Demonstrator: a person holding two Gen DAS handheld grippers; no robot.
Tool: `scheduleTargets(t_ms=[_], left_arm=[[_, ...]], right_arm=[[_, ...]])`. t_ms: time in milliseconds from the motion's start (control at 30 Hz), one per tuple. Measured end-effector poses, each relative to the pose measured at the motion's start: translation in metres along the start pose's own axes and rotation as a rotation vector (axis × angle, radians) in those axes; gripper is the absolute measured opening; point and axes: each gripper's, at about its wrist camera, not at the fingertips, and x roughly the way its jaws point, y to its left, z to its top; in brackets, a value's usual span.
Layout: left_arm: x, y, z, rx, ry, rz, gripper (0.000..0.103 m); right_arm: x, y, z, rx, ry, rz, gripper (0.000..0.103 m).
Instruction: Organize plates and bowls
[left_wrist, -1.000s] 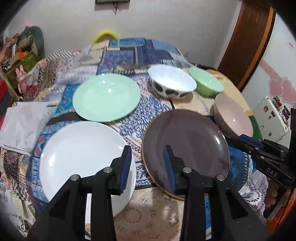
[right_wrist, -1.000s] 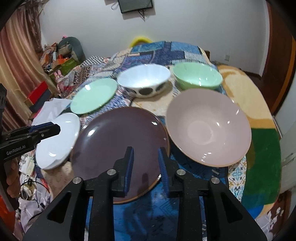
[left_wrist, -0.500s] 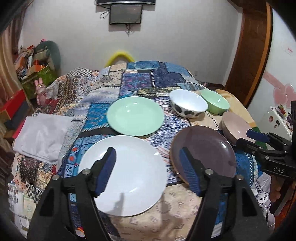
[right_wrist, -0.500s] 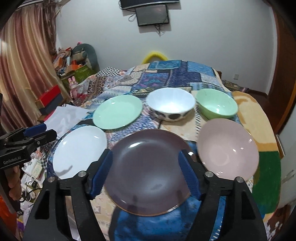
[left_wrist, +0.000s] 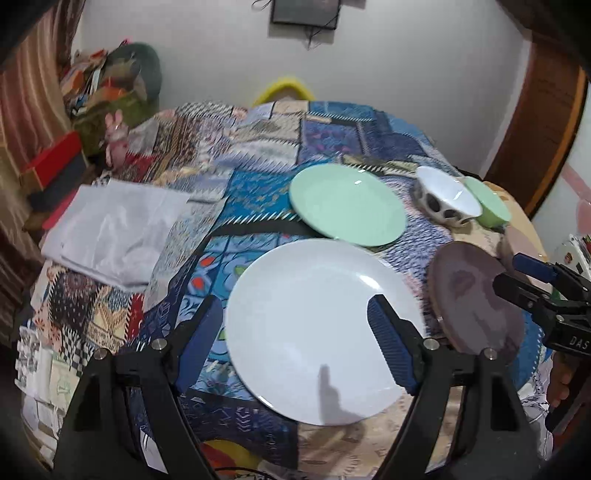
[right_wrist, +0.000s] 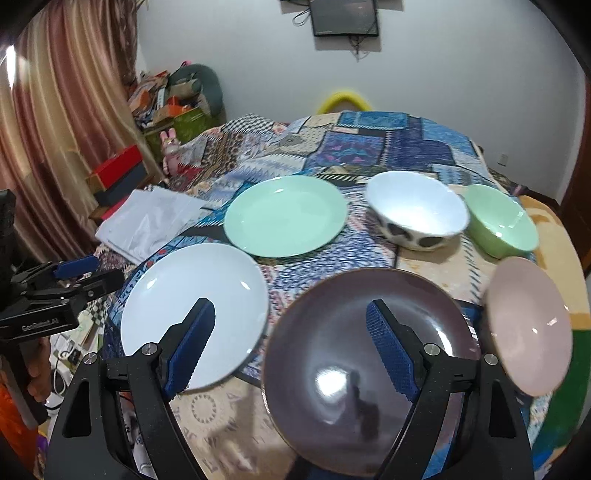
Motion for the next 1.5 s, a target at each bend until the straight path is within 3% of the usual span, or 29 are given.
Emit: scheduleTargets(t_ms=[167,300,433,600,933,1167,1500], left_arm=[[0.023,0.022,-0.005,-0.032,0.043,0.009,0.081],[0.038,0.033,-0.01,-0.047,0.069,0.007,0.08],[0.049,0.042,-0.014,-0.062,0.094,-0.001,0.062],[0.056,0.053,-0.018,-0.09,0.119,-0.022,0.048],[0.063,0.059,-0.026,-0.106,0.155,-0.073,0.032],[0.064,0.058,-0.031,-0.104,0.177,-0.095,0.029],[0.067,0.068,-0.036,-0.119,0.202,-0.091,0.029]], right_arm=[[0.026,0.016,0.002,-0.031,0.044,0.02,0.078],[0.047,0.023,0.005,-0.048,0.091,0.028,0.066],[0.064,0.024,0.007,-0.05,0.127,0.032,0.054],[0.081,0.026,0.006,-0.056,0.183,0.027,0.043],[0.102,0.03,0.004,-0.064,0.269,0.042,0.025],[0.105,0.033,0.002,-0.077,0.291,0.028,0.024],[0.099,0.037,-0.006,-0.052,0.305,0.086,0.024]])
